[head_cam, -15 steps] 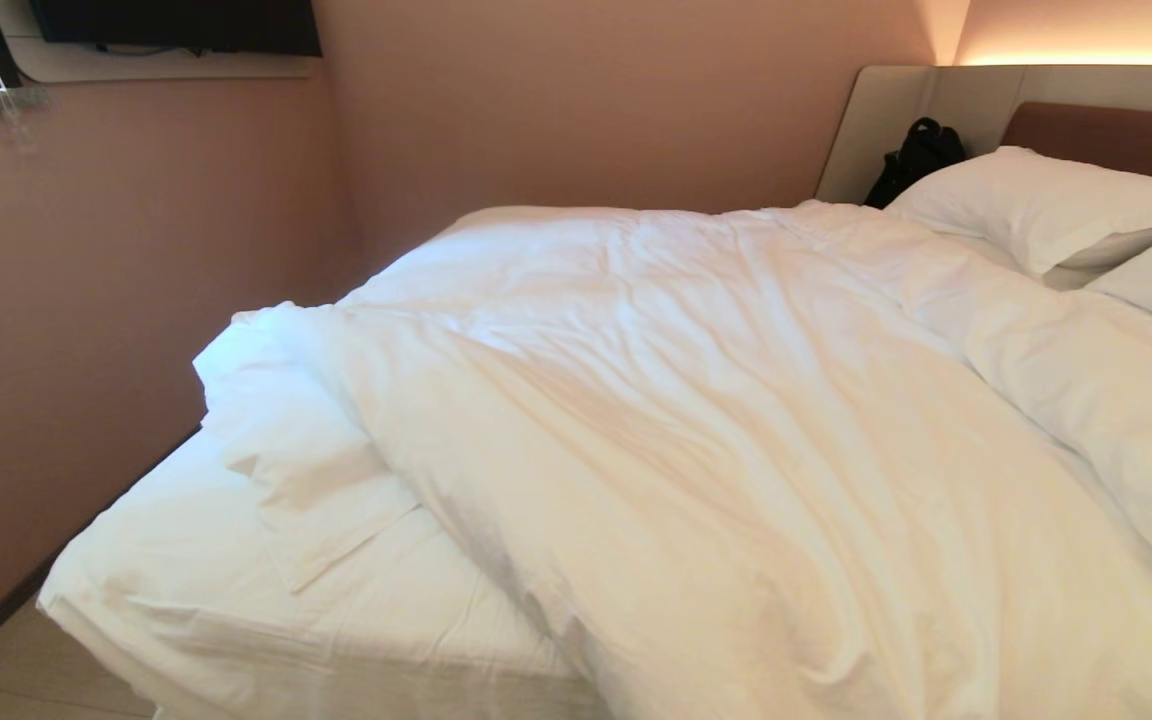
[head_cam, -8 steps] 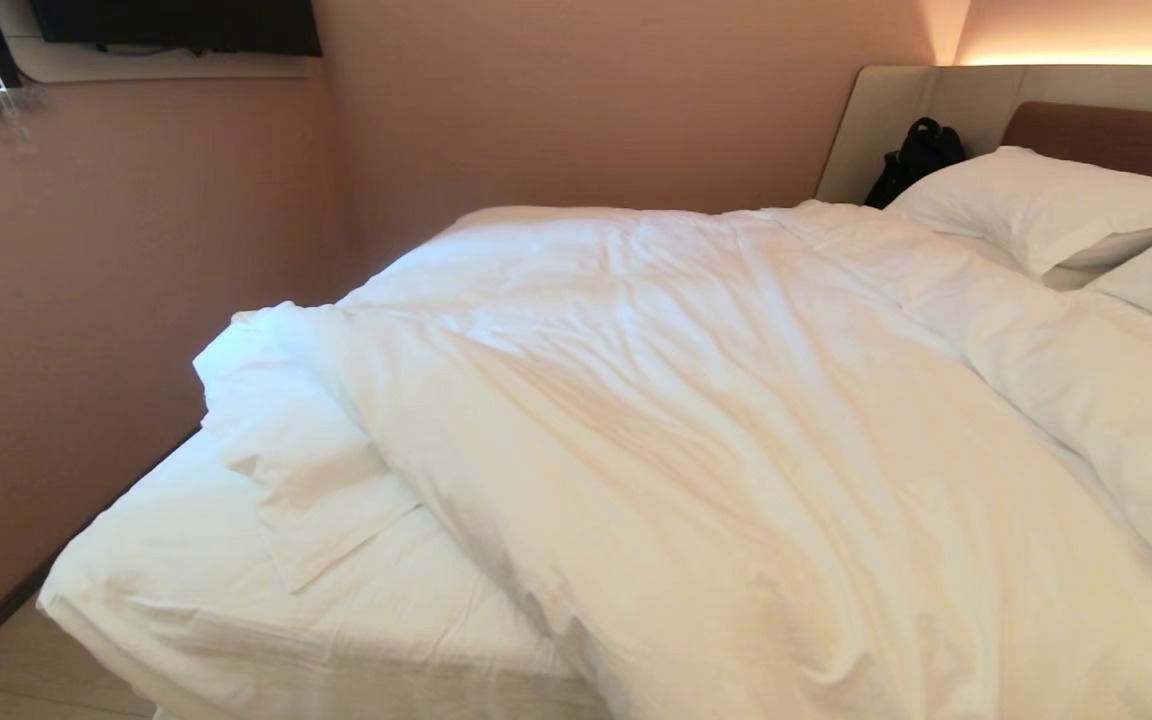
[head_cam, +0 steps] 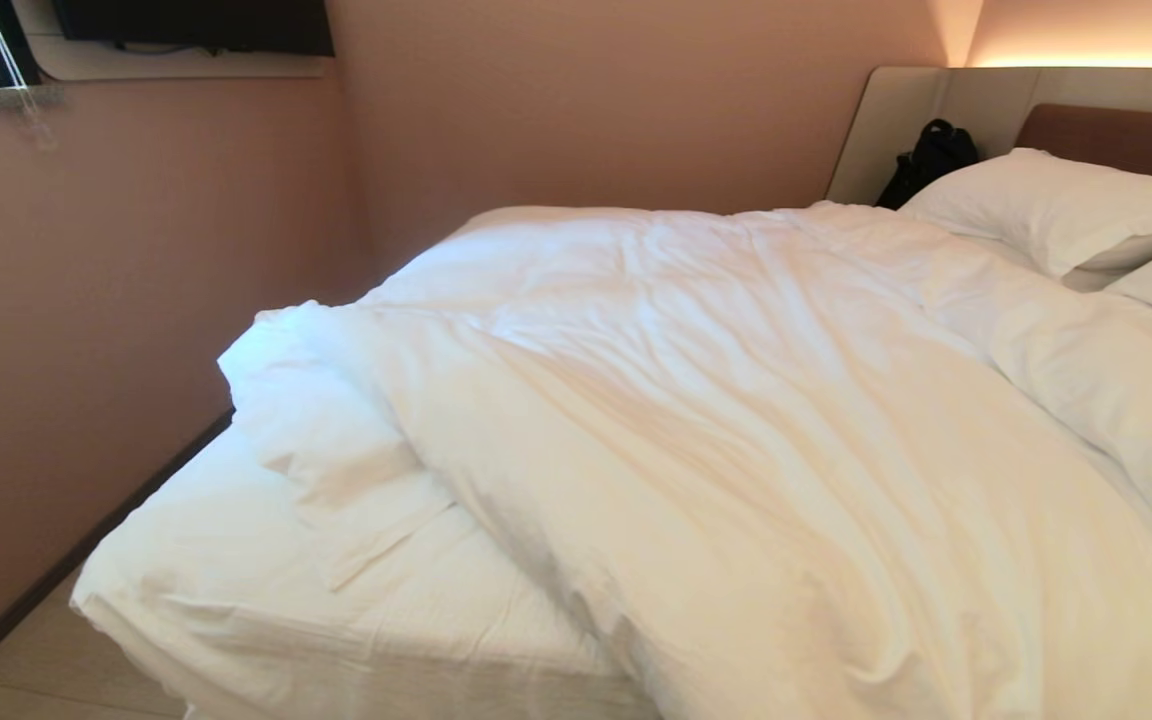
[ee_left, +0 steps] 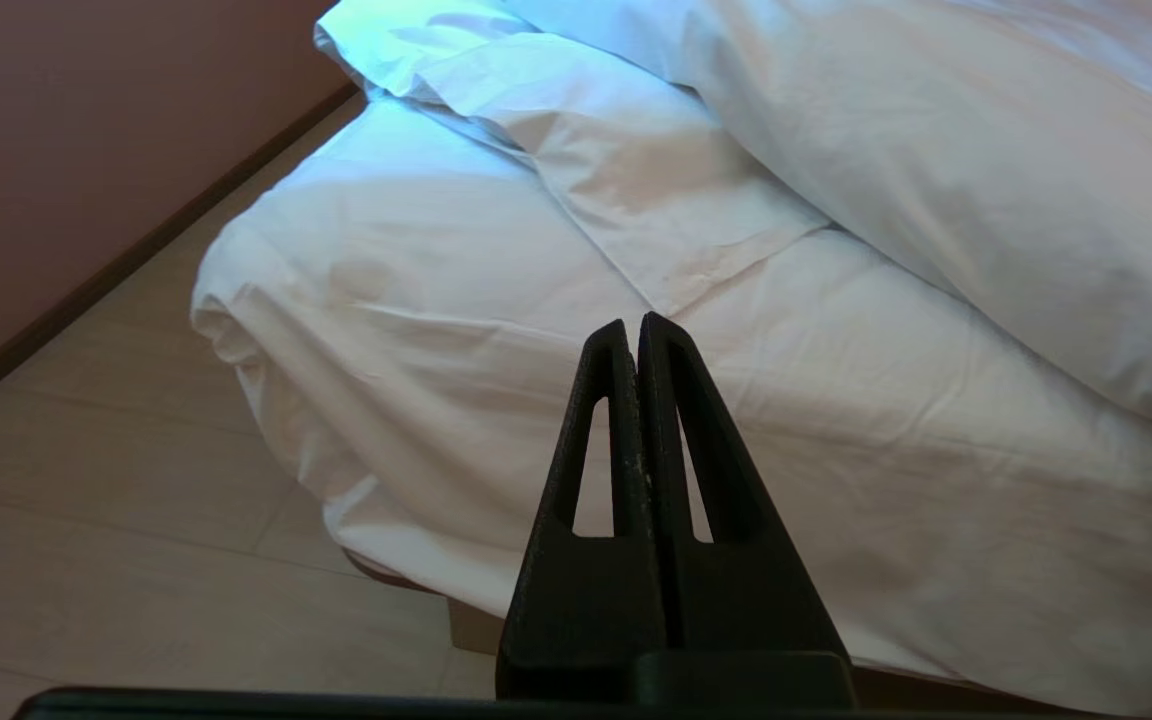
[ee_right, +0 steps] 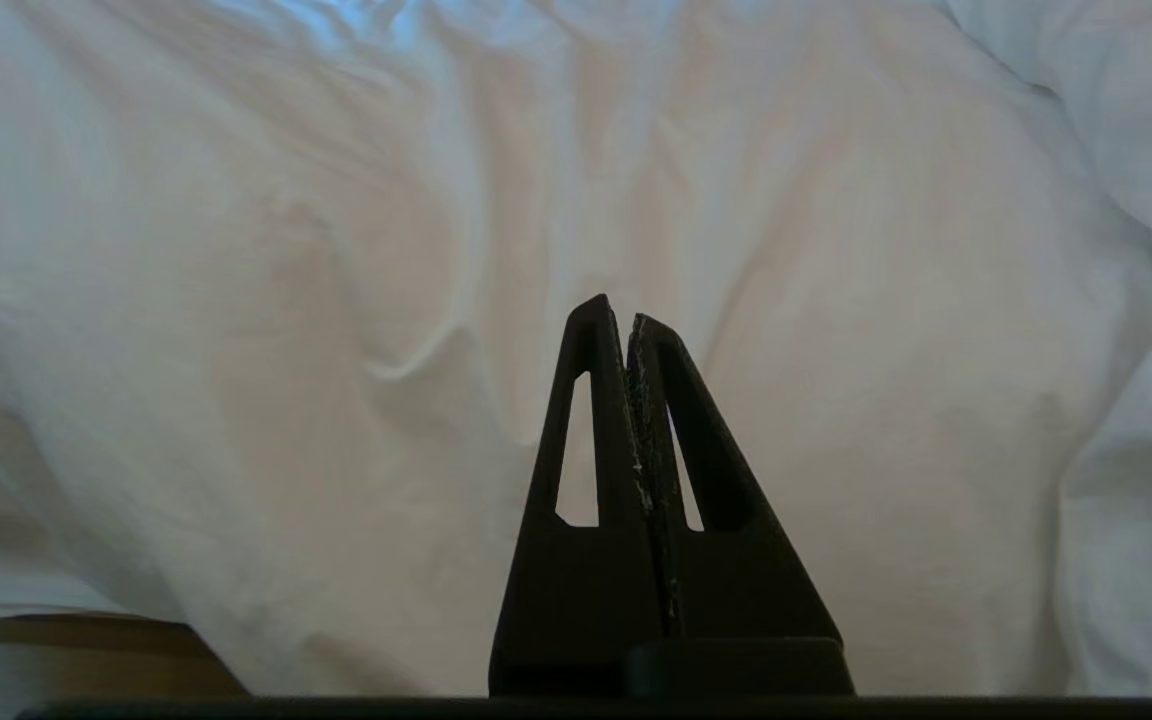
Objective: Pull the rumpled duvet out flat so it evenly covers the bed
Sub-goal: Hold the folded corner of the quilt
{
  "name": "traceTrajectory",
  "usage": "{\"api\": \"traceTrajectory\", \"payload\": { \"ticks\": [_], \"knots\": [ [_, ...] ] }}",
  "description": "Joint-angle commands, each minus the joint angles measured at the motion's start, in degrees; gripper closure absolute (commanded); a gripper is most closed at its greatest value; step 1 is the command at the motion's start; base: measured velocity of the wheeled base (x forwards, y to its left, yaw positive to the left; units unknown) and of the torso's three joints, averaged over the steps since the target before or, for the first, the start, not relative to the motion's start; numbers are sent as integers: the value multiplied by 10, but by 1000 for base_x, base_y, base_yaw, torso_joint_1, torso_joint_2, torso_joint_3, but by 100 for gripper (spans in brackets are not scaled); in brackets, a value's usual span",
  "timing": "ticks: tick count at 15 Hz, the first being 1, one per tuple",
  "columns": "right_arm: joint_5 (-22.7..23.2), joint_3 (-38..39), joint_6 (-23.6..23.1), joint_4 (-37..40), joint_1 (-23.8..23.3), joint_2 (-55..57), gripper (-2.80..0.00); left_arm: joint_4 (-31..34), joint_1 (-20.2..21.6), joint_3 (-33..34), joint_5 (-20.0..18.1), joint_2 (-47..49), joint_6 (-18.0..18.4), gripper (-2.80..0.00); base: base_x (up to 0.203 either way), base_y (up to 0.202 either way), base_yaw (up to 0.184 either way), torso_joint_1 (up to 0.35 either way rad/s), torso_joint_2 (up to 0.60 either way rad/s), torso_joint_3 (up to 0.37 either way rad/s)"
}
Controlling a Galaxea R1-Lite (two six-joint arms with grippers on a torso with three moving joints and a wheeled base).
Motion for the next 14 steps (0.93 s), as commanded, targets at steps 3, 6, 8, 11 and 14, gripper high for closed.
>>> {"api": "traceTrajectory", "payload": {
  "ticks": [3, 6, 8, 11, 14],
  "knots": [
    [0, 0, 0, 0, 0, 0, 0, -1, 1, 0, 0, 0, -1, 0, 0, 194, 0, 3, 2, 1],
    [0, 0, 0, 0, 0, 0, 0, 0, 1, 0, 0, 0, -1, 0, 0, 194, -1, 0, 1, 5],
    [0, 0, 0, 0, 0, 0, 0, -1, 1, 0, 0, 0, -1, 0, 0, 198, -2, 4, 3, 4],
    [0, 0, 0, 0, 0, 0, 0, 0, 1, 0, 0, 0, -1, 0, 0, 194, -1, 3, 2, 1],
    [0, 0, 0, 0, 0, 0, 0, 0, 1, 0, 0, 0, -1, 0, 0, 195, -1, 4, 0, 3]
  ]
}}
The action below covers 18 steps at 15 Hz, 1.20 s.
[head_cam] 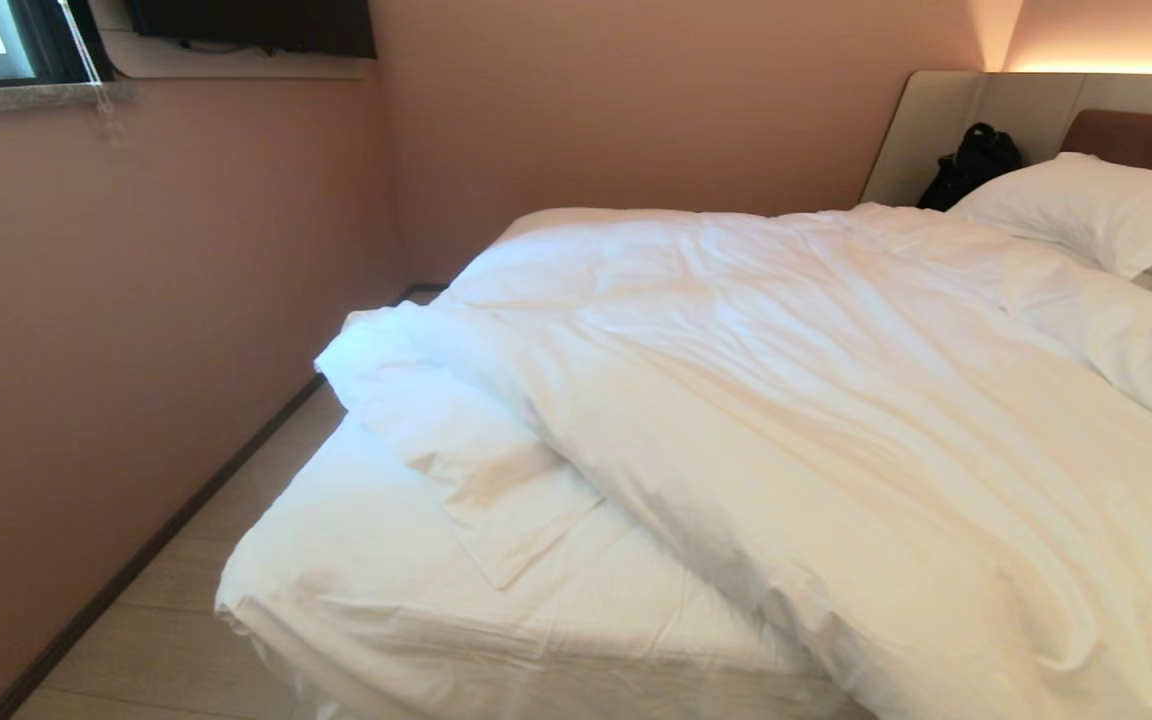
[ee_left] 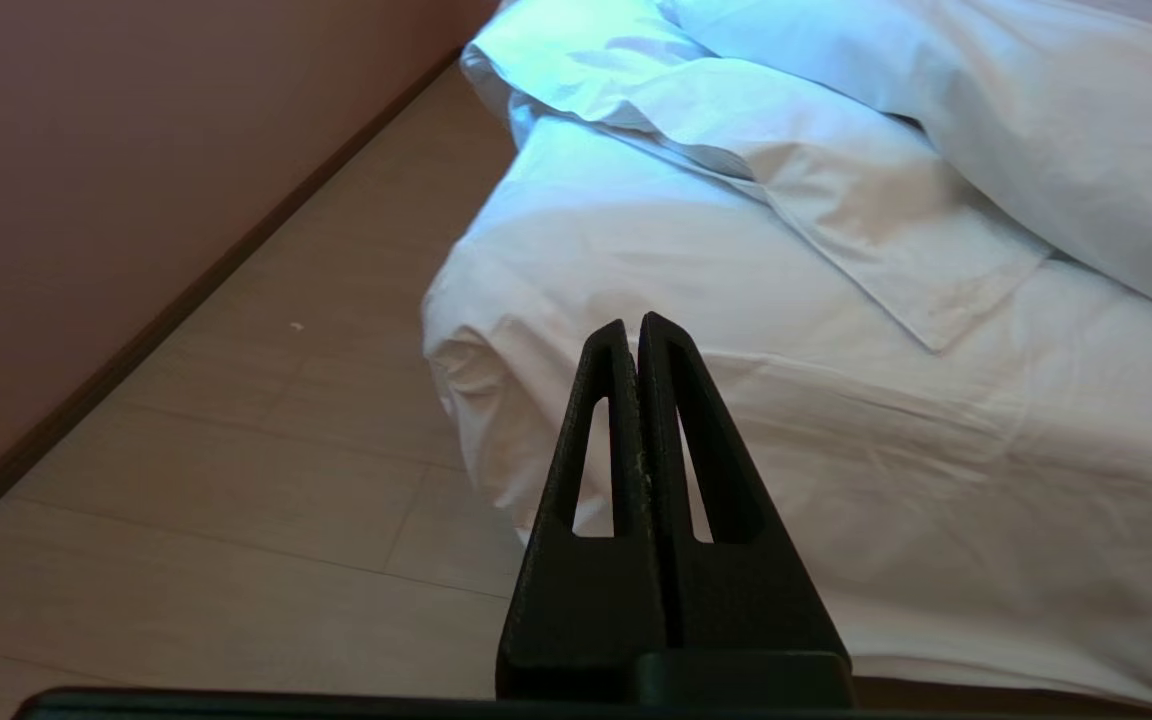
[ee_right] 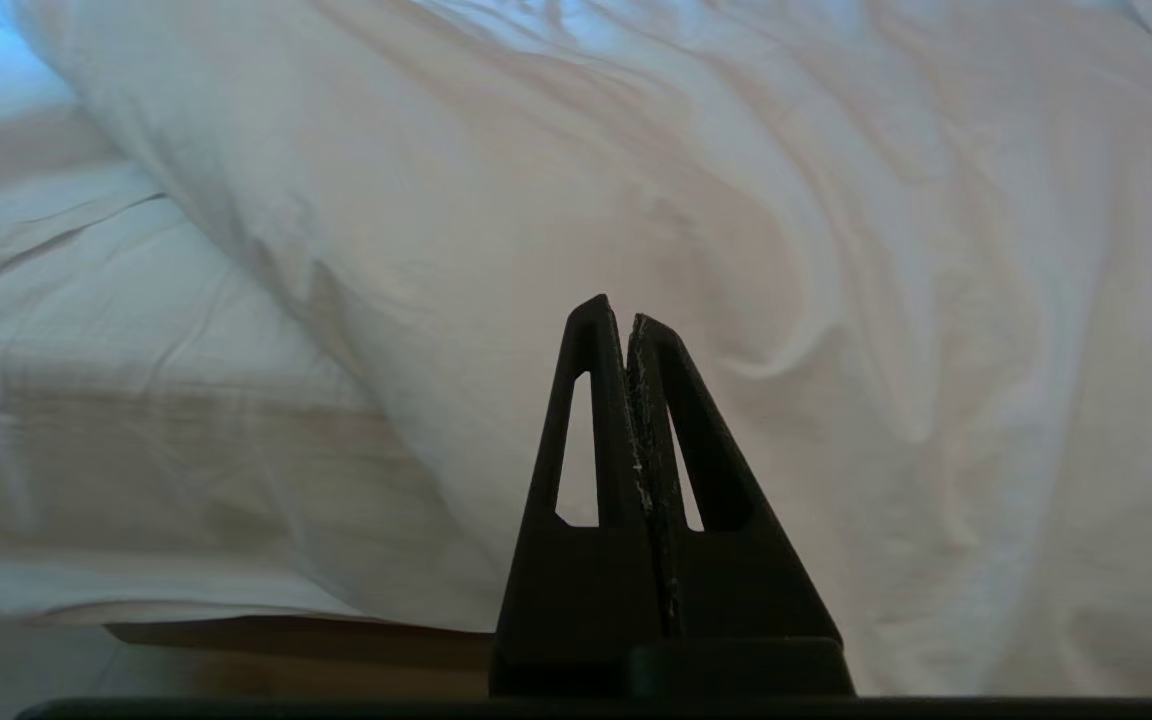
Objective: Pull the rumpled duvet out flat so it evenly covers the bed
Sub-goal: Hold the folded corner of the quilt
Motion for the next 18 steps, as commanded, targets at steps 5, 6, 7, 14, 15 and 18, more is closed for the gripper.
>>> {"api": "traceTrajectory", "payload": {
  "ticks": [5, 6, 7, 14, 15, 18],
  "knots": [
    [0, 0, 0, 0, 0, 0, 0, 0, 0, 0, 0, 0, -1, 0, 0, 193, 0, 3, 3, 0],
    [0, 0, 0, 0, 0, 0, 0, 0, 0, 0, 0, 0, -1, 0, 0, 197, 1, 2, -1, 2],
    [0, 0, 0, 0, 0, 0, 0, 0, 0, 0, 0, 0, -1, 0, 0, 193, 0, 3, -2, 2],
    [0, 0, 0, 0, 0, 0, 0, 0, 0, 0, 0, 0, -1, 0, 0, 196, -2, 2, 2, 2],
    [0, 0, 0, 0, 0, 0, 0, 0, 0, 0, 0, 0, -1, 0, 0, 203, -3, -6, -1, 6],
    [0, 0, 0, 0, 0, 0, 0, 0, 0, 0, 0, 0, -1, 0, 0, 200, -2, 4, 3, 2]
  ]
}}
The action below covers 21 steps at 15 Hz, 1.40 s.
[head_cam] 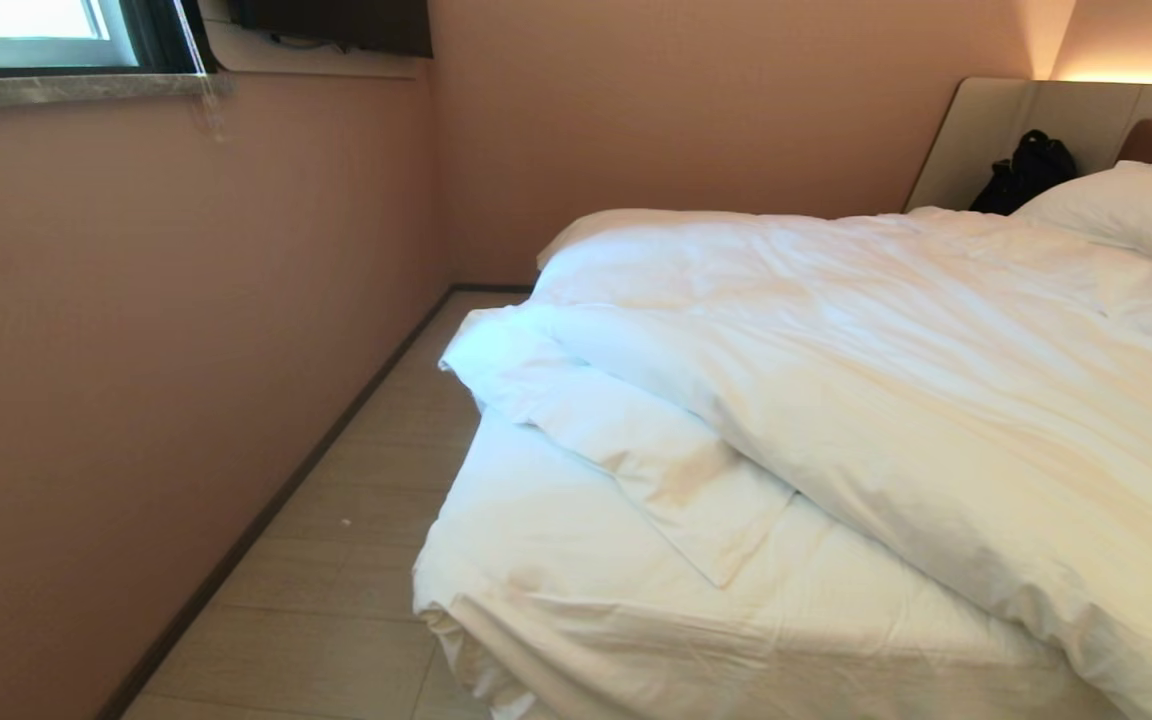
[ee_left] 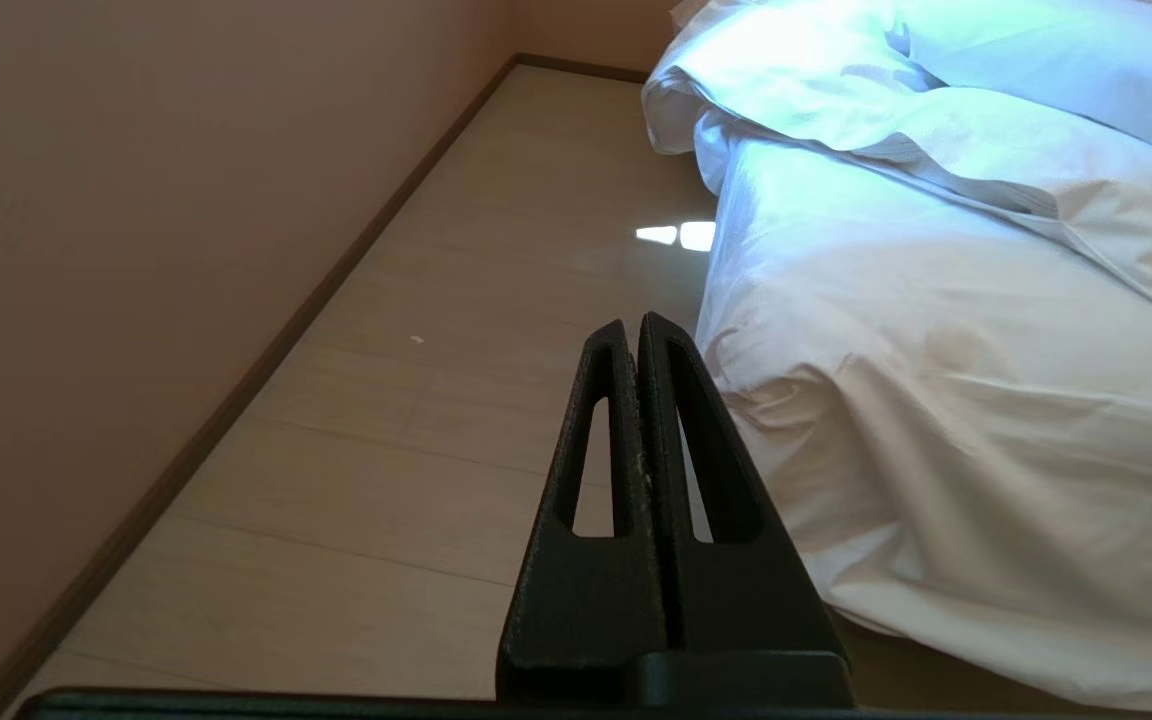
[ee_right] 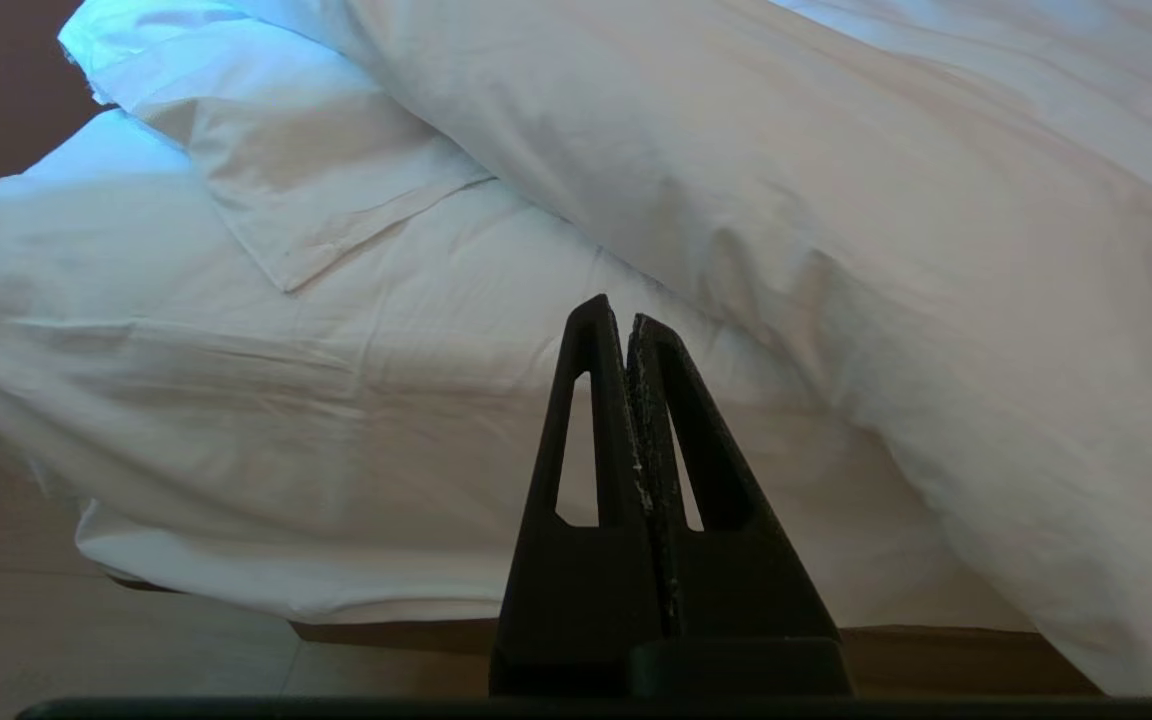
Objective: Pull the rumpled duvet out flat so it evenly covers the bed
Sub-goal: Hold the folded corner of the quilt
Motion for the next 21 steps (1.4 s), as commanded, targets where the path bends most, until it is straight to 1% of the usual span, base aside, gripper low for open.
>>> {"api": "traceTrajectory", "payload": {
  "ticks": [1, 21],
  "knots": [
    [0, 0, 0, 0, 0, 0, 0, -1, 0, 0, 0, 0, -1, 0, 0, 199, -3, 2, 3, 7],
    [0, 0, 0, 0, 0, 0, 0, -1, 0, 0, 0, 0, 0, 0, 0, 197, 0, 3, 2, 2]
  ]
}}
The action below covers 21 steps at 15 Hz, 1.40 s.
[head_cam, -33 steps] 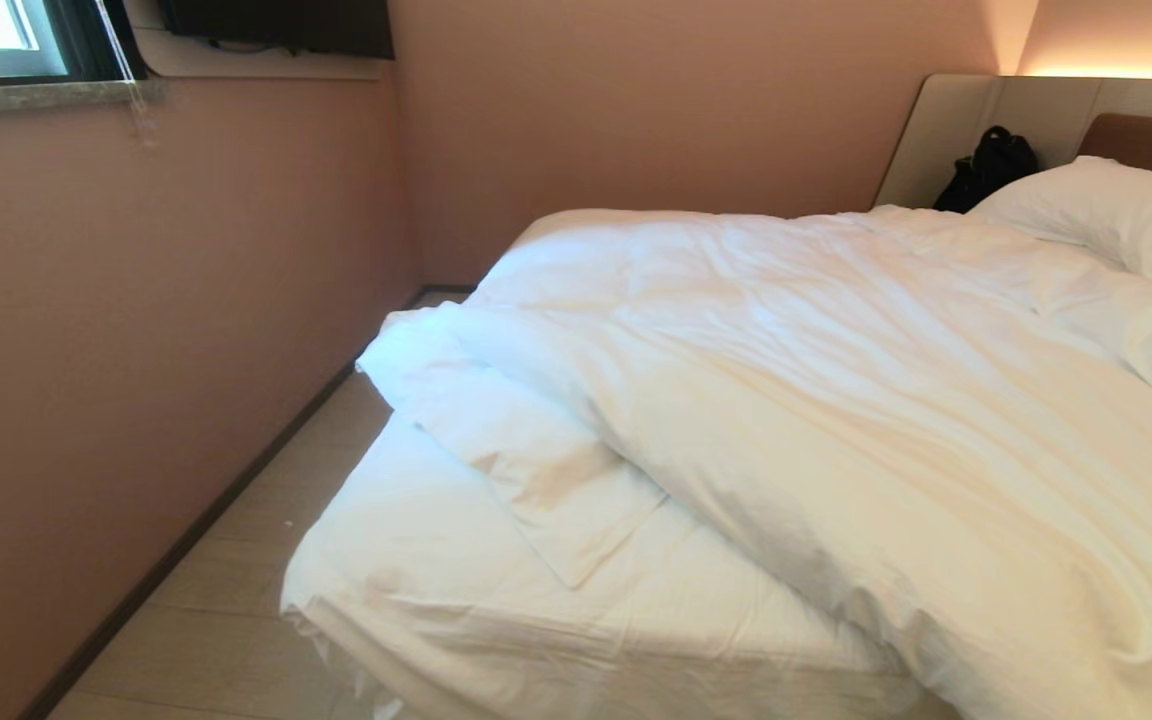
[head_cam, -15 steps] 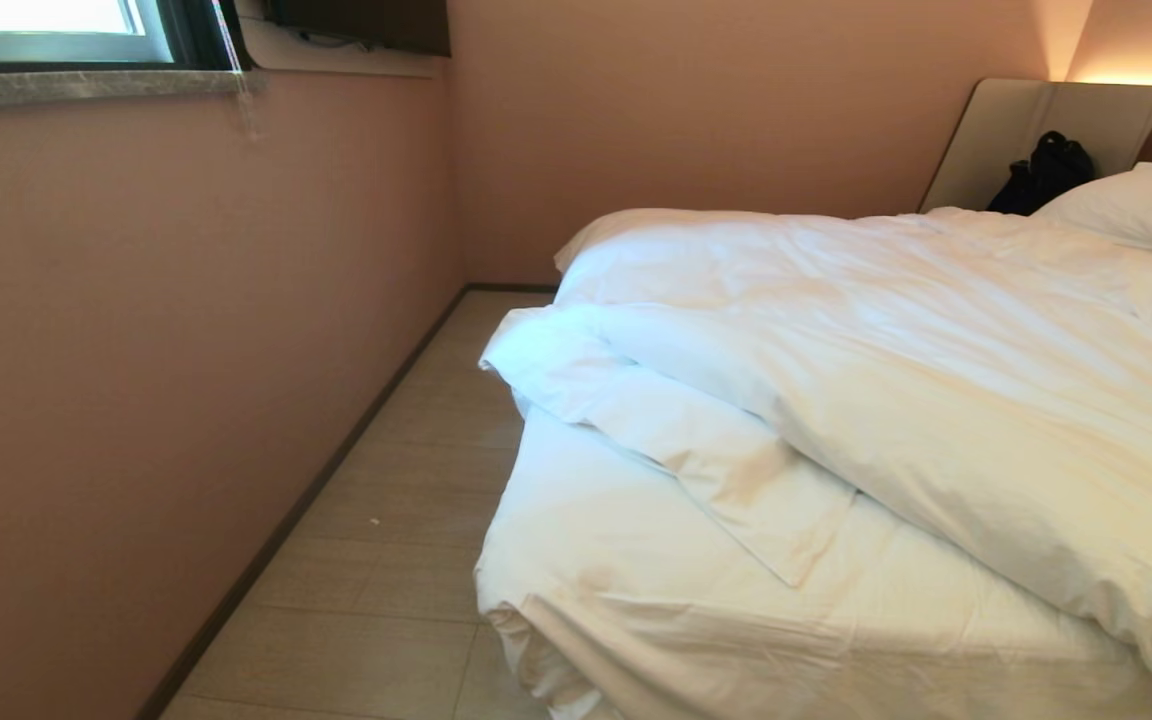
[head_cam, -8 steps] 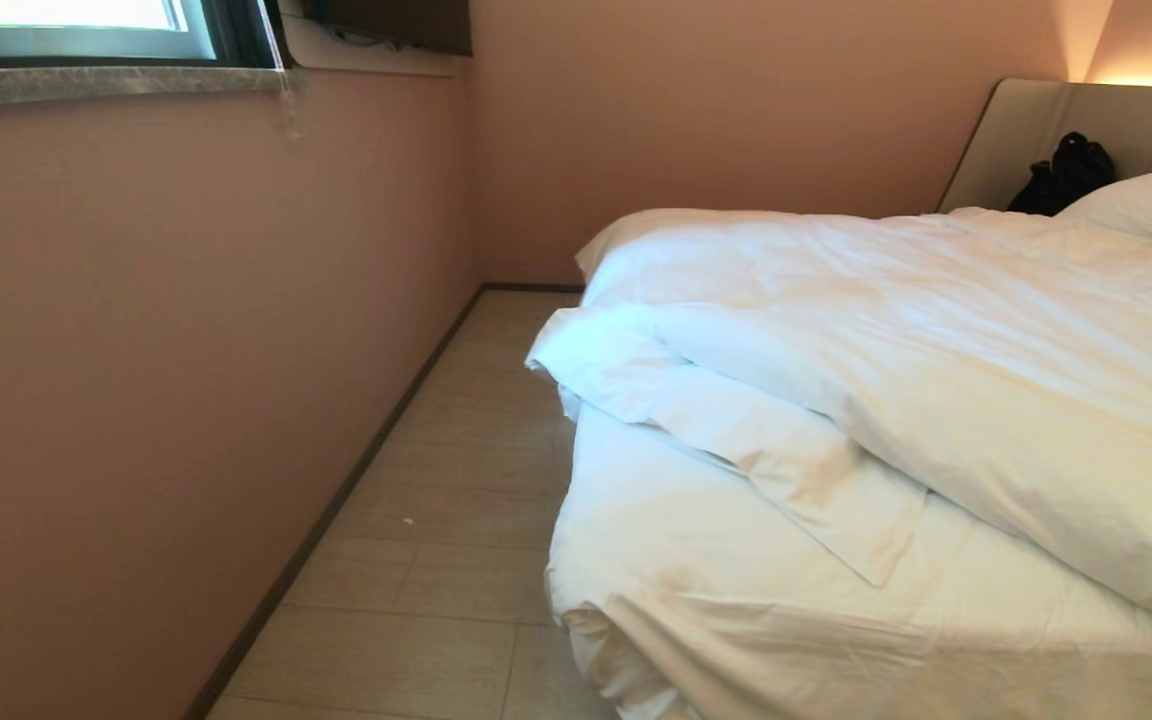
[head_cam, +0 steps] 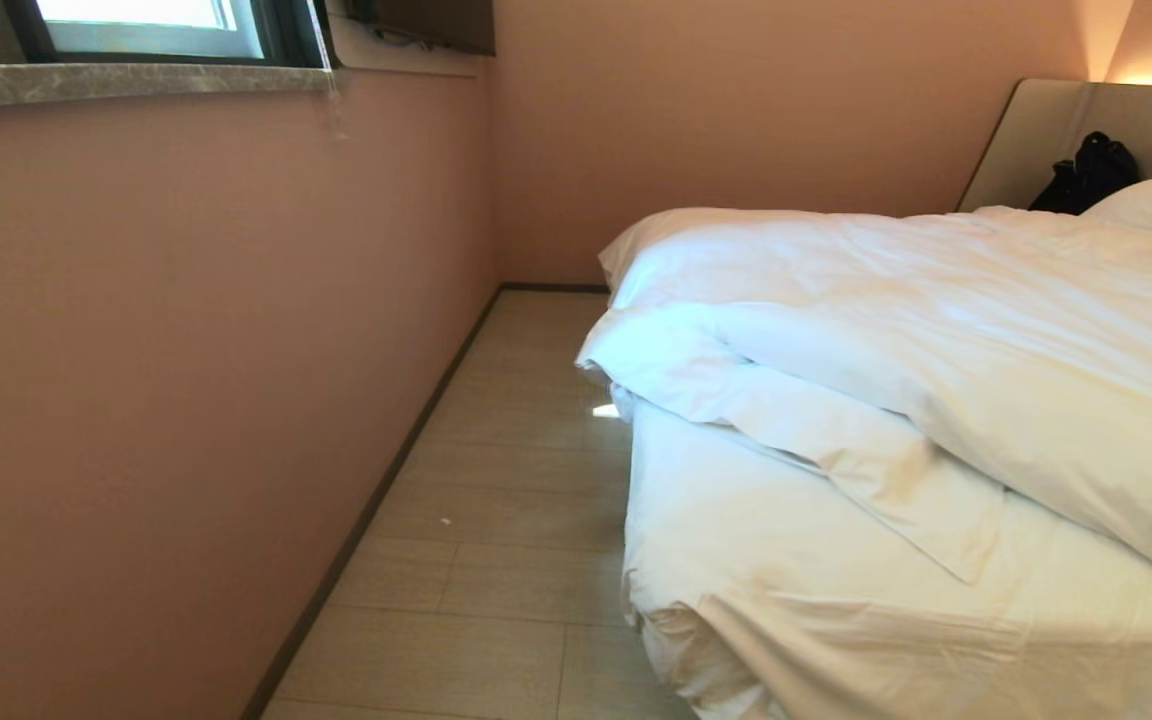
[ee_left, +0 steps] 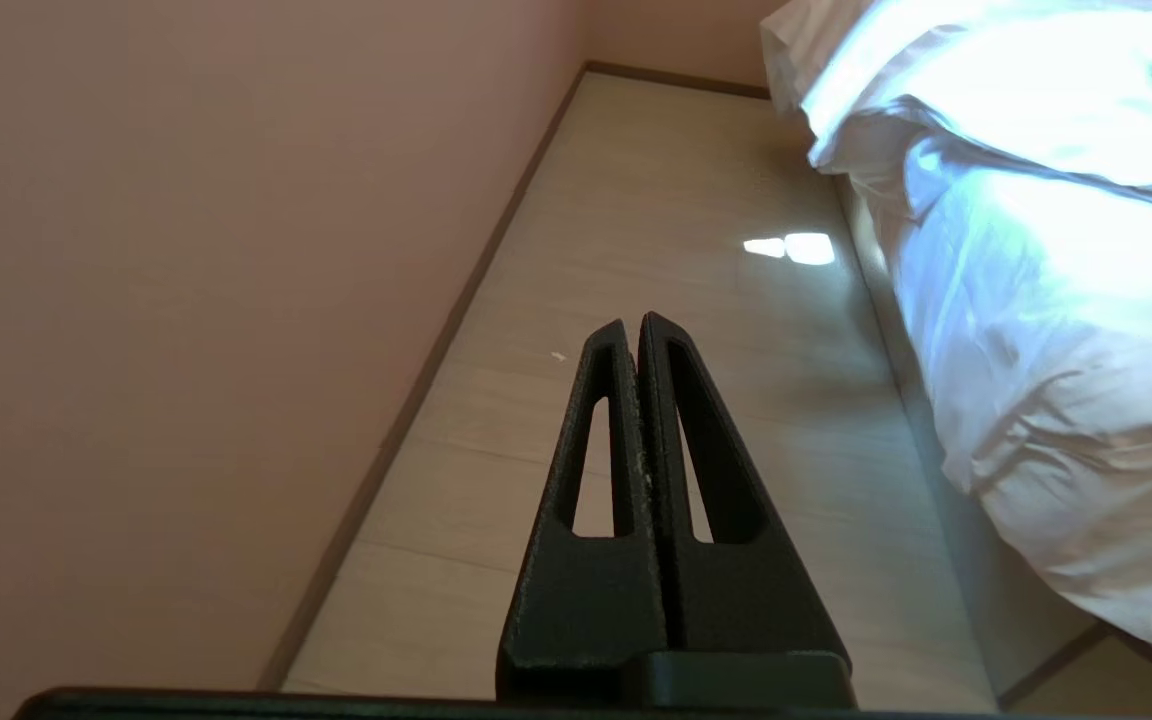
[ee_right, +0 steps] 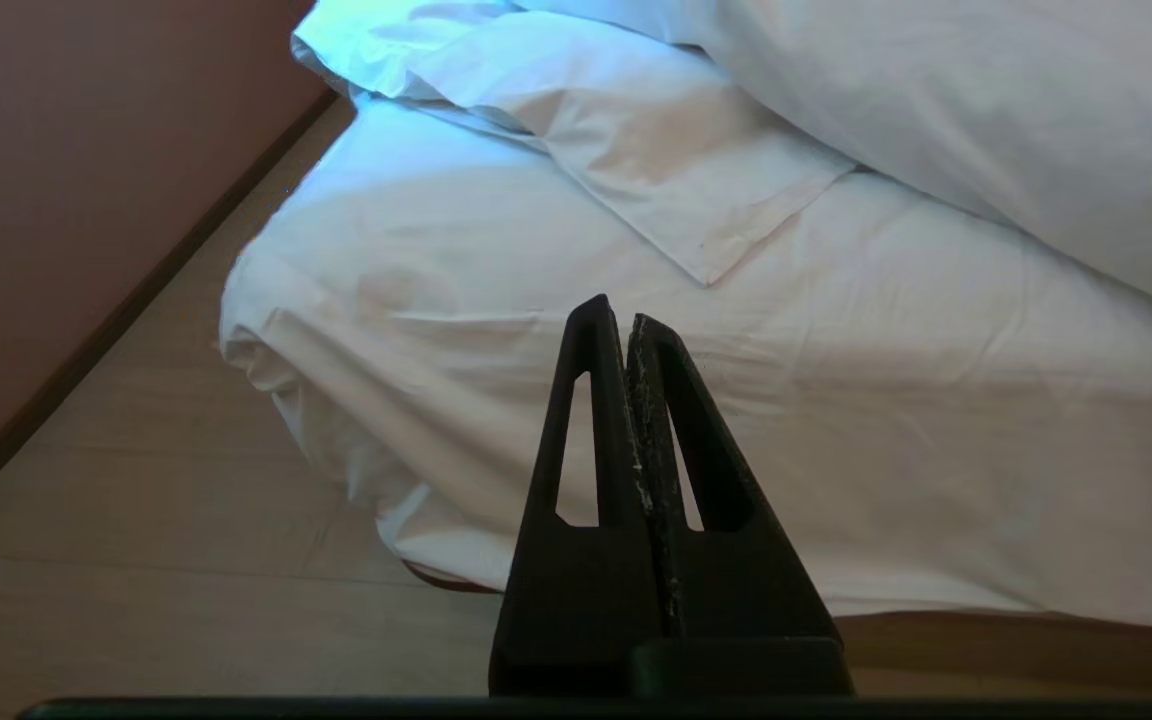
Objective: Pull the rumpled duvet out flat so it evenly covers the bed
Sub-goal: Hold the folded corner of the quilt
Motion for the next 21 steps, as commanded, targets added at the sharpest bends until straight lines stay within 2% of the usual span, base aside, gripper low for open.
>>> {"api": "traceTrajectory", "payload": {
  "ticks": [1, 6, 15, 20, 21],
  "knots": [
    [0, 0, 0, 0, 0, 0, 0, 0, 0, 0, 0, 0, -1, 0, 0, 198, 3, 2, 1, 2],
    [0, 0, 0, 0, 0, 0, 0, 0, 0, 0, 0, 0, -1, 0, 0, 164, 1, 4, 1, 2],
    [0, 0, 0, 0, 0, 0, 0, 1, 0, 0, 0, 0, -1, 0, 0, 0, 0, 0, 0, 0],
    [4, 0, -14, 0, 0, 1, 0, 0, 0, 0, 0, 0, -1, 0, 0, 0, 0, 0, 0, 0],
    [3, -1, -28, -1, 0, 0, 0, 0, 0, 0, 0, 0, -1, 0, 0, 0, 0, 0, 0, 0]
  ]
}}
